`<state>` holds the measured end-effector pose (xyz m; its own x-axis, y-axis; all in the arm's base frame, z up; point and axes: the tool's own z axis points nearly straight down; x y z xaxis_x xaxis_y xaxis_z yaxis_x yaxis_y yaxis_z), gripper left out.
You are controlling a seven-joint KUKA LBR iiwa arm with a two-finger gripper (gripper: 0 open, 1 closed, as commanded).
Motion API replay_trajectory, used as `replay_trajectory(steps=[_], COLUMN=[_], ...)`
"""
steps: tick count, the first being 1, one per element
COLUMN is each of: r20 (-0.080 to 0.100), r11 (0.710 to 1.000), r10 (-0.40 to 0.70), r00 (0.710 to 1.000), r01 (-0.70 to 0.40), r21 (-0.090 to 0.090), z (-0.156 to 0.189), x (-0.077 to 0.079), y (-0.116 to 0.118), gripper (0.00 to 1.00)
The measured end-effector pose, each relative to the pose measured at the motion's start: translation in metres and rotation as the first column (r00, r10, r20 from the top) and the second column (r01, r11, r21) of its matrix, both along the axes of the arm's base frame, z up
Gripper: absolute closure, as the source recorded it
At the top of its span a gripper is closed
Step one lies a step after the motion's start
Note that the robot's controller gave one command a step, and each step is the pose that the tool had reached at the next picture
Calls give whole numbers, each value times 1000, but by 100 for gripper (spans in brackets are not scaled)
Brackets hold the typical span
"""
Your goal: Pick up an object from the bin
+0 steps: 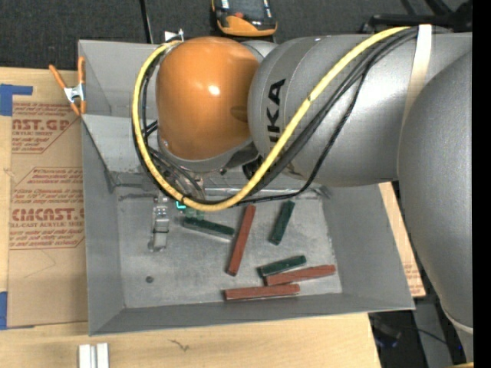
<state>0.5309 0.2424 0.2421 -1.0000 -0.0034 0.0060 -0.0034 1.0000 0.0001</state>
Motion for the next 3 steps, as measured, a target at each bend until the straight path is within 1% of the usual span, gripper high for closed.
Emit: replay_trajectory(steps=[1, 2, 3], r20=[7, 11, 6], r11=[1000, 1000, 972], r10=[-3, -20, -233], r00=[1000, 1000, 972], r01=[3, 20, 233], r21=[2, 3, 1], z=[4, -80, -85], x=[2, 16, 26], y=[-2, -47, -114], gripper=[0, 0, 0])
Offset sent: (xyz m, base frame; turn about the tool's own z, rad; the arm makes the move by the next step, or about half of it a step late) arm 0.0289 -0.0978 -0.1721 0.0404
